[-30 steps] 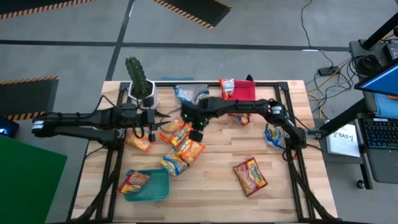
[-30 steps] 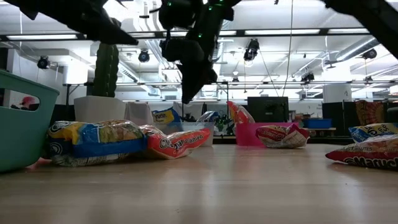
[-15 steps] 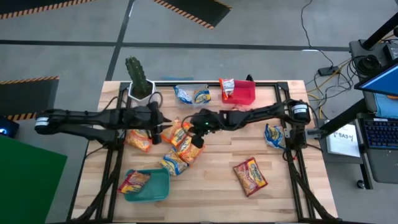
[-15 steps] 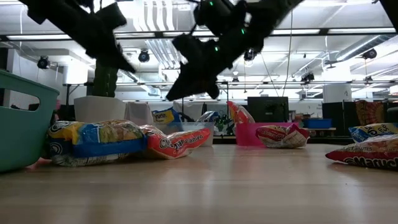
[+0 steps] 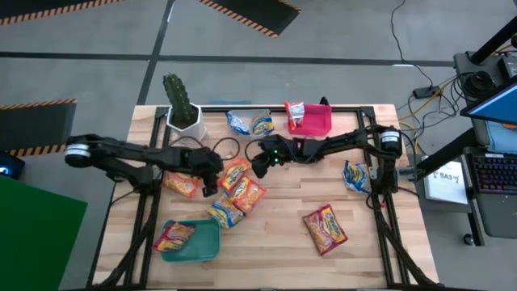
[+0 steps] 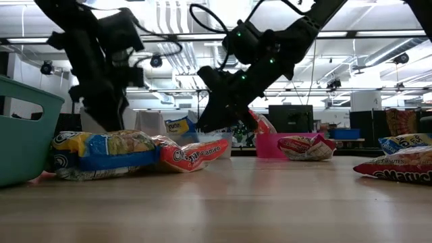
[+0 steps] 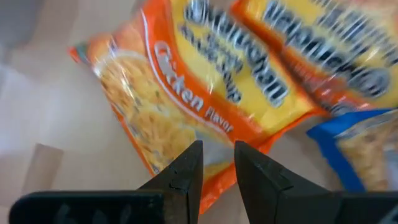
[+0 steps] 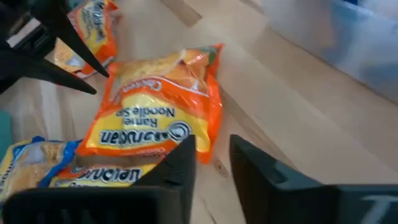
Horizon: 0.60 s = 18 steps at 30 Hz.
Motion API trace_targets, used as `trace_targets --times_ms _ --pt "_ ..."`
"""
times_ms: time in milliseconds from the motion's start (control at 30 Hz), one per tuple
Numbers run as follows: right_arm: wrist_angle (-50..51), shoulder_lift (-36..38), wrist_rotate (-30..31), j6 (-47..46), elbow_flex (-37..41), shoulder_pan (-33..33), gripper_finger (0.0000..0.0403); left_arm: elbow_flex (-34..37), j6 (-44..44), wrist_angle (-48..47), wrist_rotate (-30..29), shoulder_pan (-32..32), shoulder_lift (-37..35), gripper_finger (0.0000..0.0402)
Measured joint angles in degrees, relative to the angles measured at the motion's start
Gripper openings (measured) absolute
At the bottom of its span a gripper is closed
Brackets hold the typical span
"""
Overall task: Sort Maruchan noodles
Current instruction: Put the orange noodle pack into the red bin
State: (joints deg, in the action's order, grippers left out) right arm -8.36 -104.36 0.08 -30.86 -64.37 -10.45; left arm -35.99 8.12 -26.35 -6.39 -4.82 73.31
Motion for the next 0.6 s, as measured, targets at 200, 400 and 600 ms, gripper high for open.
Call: trace_targets --times_ms 200,400,600 --pt "-0.14 0.0 -0.06 -2.6 1.25 -0.87 0.019 0.0 -0.3 4.48 -0.24 0.0 7.16 0.0075" --pt "-5.63 -1.32 -0.09 -3.45 2.26 -0.94 0.0261 -0.11 -1.62 12.43 -0.74 -0.02 11.93 0.0075" --pt "-10.16 -5.11 -0.19 -5.66 1.4 -2.3 0.0299 -0.22 -1.62 12.87 -0.76 -0.07 12.91 0.0075"
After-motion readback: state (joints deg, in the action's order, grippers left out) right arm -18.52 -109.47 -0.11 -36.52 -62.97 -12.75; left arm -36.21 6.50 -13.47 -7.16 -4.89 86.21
